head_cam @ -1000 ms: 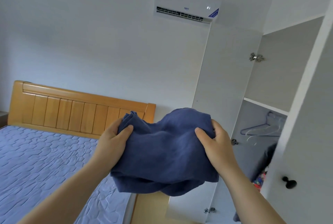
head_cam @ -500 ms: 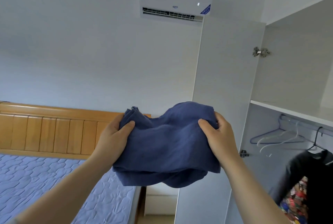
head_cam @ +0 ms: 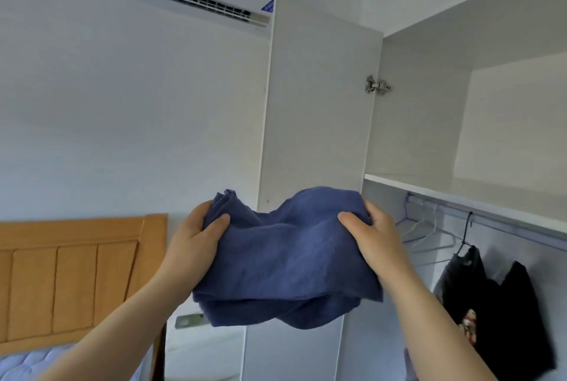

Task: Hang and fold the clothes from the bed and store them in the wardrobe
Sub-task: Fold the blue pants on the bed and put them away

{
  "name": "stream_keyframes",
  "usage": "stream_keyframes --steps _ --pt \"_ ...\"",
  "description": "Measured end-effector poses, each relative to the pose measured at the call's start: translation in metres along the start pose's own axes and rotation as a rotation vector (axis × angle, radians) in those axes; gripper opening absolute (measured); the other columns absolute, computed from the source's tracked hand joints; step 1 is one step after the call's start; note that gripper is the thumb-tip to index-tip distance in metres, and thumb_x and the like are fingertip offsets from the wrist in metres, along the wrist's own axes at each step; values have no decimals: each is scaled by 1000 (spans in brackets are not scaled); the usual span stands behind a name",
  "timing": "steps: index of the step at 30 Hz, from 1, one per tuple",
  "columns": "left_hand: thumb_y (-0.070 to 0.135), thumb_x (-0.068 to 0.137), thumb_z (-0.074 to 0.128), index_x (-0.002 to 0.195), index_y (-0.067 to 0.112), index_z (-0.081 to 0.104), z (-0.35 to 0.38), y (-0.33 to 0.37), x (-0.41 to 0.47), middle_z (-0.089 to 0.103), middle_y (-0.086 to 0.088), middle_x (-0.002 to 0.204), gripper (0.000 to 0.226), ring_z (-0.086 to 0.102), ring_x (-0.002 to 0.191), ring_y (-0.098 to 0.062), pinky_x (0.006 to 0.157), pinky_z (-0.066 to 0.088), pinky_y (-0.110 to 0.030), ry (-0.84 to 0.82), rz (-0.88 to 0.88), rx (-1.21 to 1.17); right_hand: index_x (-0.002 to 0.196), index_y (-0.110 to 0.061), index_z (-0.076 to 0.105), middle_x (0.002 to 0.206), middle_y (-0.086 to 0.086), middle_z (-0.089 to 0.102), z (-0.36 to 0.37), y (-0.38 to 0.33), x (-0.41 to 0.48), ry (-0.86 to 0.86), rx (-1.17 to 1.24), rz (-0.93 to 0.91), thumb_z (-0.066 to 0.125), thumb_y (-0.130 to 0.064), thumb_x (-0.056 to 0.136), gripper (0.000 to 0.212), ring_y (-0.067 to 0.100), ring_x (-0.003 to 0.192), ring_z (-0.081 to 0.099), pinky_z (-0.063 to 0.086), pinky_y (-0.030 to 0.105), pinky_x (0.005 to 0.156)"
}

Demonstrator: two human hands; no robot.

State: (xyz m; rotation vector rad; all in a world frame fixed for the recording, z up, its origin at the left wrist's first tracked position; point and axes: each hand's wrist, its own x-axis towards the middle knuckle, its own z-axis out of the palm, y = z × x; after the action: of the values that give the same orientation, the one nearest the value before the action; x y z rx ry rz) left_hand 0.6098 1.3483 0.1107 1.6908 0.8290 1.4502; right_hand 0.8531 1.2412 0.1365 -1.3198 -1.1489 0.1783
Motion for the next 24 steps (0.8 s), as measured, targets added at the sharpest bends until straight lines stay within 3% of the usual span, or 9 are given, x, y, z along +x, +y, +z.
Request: stream_keyframes --steps 3,7,9,11,15,18,24 --pt "23 96 52 92 47 58 34 -13 49 65 37 84 25 58 78 19 71 39 -18 -87 3 -70 89 -38 65 83 -17 71 -12 11 31 67 -59 23 61 -24 87 15 -1 74 66 47 20 64" --pt "25 96 51 109 45 60 89 -35 95 67 27 102 25 60 93 10 76 42 -16 -209 -5 -153 94 -40 65 86 -22 71 -36 30 62 168 -135 47 61 -26 88 16 -4 76 66 46 21 65" --pt "25 97 51 111 45 58 118 -43 111 66 27 101 26 60 91 10 74 42 -15 -279 -6 -181 95 -40 65 88 -22 71 -50 41 76 220 -180 59 61 -27 87 16 -2 79 66 47 22 66" --pt "23 98 50 112 42 60 147 -47 127 69 24 99 25 62 87 10 74 44 -17 -349 11 -203 93 -40 66 89 -20 71 -64 51 89 254 -218 70 61 -27 87 16 -1 80 67 50 26 70" --pt "21 98 49 117 37 60 206 -51 158 69 19 107 27 62 97 3 80 45 -20 -420 48 -277 87 -37 66 85 -11 71 -95 68 119 344 -295 68 60 -22 87 17 9 79 67 53 34 75" --pt "19 98 49 113 38 61 251 -52 180 70 21 101 27 63 94 4 79 44 -20 -445 79 -333 86 -35 67 83 -7 71 -119 79 145 398 -332 41 60 -19 87 17 14 80 67 52 31 71" --pt "13 98 48 116 29 63 335 -37 235 71 13 105 29 65 98 -4 81 47 -23 -496 136 -426 89 -37 68 85 -14 72 -167 93 210 451 -404 -20 59 -19 87 20 3 77 66 47 26 68"
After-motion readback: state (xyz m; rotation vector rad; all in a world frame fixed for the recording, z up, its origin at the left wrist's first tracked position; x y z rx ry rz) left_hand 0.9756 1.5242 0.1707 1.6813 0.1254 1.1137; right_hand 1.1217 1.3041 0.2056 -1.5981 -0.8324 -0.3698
